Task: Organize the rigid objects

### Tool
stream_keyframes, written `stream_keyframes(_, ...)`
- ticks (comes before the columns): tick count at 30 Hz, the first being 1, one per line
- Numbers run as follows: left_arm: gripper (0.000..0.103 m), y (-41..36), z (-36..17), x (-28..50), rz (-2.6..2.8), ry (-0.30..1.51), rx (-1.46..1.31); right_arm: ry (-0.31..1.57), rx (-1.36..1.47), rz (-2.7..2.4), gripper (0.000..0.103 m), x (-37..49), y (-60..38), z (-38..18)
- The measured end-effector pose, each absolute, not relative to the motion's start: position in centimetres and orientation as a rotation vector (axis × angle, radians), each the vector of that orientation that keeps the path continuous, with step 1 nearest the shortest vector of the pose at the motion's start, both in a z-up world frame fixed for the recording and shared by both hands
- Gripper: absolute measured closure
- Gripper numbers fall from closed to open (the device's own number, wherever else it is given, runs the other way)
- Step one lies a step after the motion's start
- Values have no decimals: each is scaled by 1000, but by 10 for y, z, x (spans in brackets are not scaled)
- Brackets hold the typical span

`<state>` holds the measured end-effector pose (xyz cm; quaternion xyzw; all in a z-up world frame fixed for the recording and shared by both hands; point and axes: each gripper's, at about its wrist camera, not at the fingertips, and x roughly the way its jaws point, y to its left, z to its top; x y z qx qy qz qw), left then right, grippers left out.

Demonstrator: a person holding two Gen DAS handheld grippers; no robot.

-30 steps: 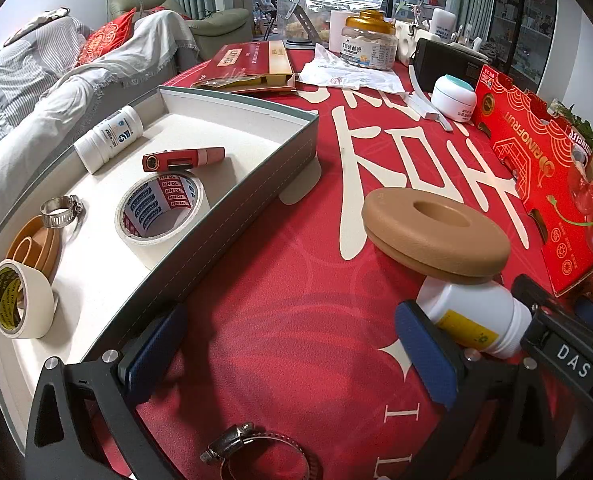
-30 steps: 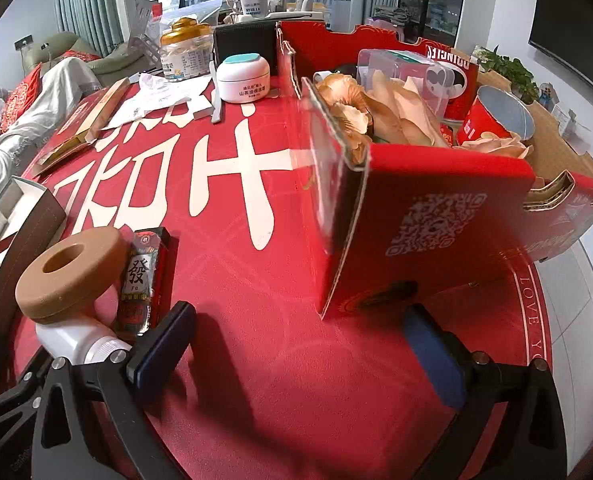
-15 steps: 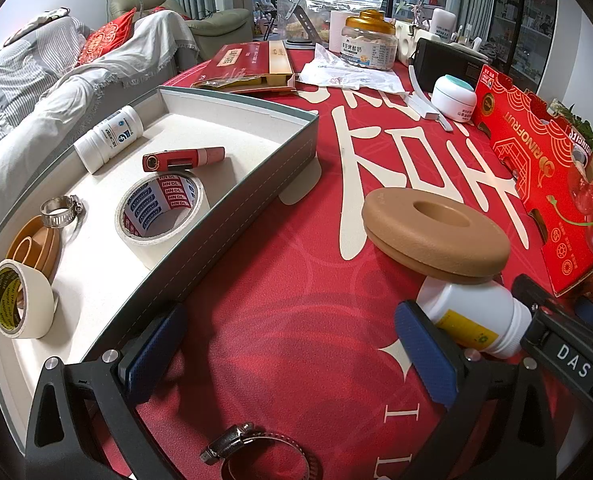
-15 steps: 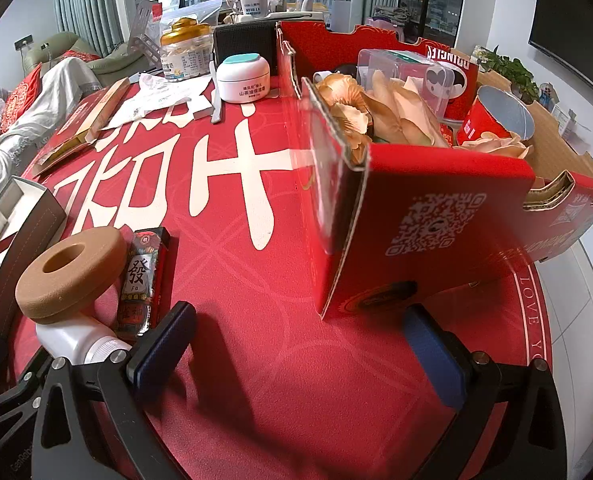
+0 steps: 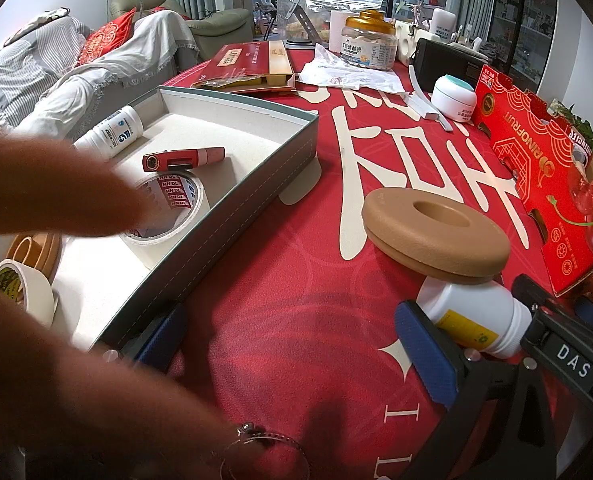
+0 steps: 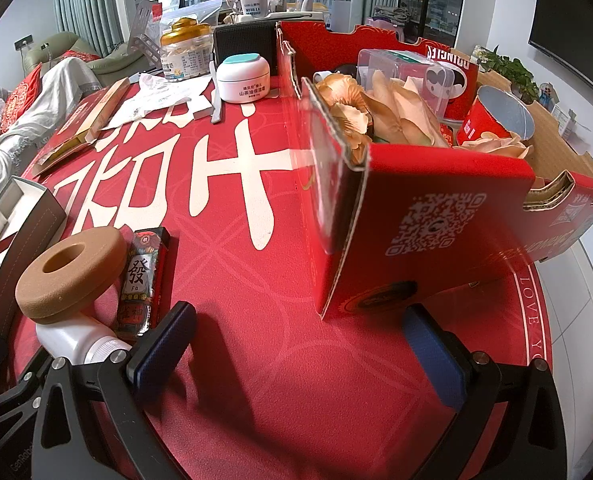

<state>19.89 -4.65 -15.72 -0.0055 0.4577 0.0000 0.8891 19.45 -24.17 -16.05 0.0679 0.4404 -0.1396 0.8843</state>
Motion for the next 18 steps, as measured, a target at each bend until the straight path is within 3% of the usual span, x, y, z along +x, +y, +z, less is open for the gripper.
stream_keyframes(18,0,-48,-157,197,0,950,-12,917,141,-291,0,194,-242,-161)
